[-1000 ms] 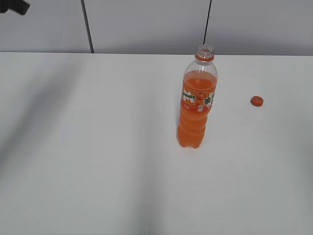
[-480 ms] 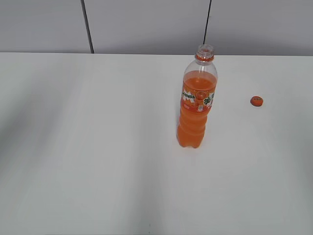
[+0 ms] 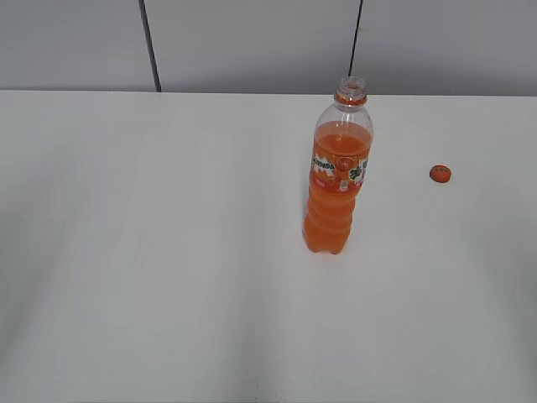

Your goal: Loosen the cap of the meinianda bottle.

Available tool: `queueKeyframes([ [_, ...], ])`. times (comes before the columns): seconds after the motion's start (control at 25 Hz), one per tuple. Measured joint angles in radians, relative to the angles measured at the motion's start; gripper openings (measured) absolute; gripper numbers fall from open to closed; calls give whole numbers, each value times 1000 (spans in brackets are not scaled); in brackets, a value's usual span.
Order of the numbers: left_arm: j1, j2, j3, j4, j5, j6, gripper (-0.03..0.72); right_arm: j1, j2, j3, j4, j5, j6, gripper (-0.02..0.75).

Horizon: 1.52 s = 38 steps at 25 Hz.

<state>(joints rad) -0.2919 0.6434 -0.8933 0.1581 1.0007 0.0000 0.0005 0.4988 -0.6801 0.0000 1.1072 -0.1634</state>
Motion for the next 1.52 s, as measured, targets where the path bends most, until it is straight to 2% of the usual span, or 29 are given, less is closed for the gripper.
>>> queueKeyframes([
  [0.36,0,-234,133,-73,169,0,470,0,-56,106,20,-2,-13,585],
  [0.72,0,-392,251,-105,151,0,465,0,-247,168,22,-2,-17,585],
  [0.92,0,-501,308,-106,87,0,464,0,-342,175,67,-2,-19,585],
  [1.2,0,-643,323,-108,42,39,460,0,-403,181,82,0,-19,585],
  [1.52,0,-650,324,-109,41,55,460,0,-424,231,94,-58,-62,585],
])
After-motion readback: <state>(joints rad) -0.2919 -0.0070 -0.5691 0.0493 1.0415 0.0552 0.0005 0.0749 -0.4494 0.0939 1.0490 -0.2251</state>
